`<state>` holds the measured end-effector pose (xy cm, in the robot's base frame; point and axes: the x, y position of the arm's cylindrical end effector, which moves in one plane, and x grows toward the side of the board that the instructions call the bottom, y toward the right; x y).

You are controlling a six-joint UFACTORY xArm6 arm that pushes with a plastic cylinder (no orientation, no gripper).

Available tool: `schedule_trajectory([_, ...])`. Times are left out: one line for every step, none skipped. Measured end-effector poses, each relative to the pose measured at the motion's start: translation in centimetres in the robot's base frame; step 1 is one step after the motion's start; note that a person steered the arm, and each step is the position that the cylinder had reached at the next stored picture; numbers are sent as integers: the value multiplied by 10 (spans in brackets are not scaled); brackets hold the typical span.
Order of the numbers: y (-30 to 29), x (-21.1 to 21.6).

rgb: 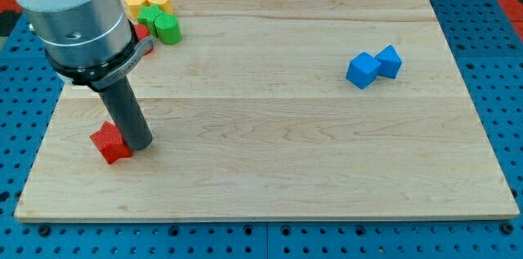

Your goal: Move the red star into the group of blocks

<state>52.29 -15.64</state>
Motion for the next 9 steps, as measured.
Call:
schedule_trajectory([25, 50])
schedule_trajectory([-35, 45])
schedule_trajectory([-44, 9])
schedule_trajectory([-44, -32])
schedule_trajectory([-64, -86])
schedule_trajectory([-63, -121])
schedule_trajectory([-68, -92])
schedule_trajectory([-43, -88])
schedule_trajectory([-29, -123])
